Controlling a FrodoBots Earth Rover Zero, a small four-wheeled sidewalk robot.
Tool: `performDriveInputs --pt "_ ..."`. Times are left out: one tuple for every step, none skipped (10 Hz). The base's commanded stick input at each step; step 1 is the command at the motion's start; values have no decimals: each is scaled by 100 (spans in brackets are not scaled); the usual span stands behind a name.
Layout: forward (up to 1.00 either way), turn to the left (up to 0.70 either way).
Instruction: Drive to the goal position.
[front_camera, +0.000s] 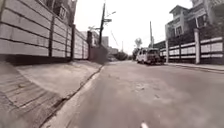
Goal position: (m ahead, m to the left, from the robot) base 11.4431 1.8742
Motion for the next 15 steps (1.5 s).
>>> performDriveInputs --pt "70 0" --pt "70 0" --pt "70 0" --pt "70 0" --pt "70 0" --pt "70 0" --pt "70 0" --pt "70 0" --pt "70 0" --pt "70 0" --pt "70 0" --pt "70 0" --pt "70 0" --pt "70 0" --pt "70 0"
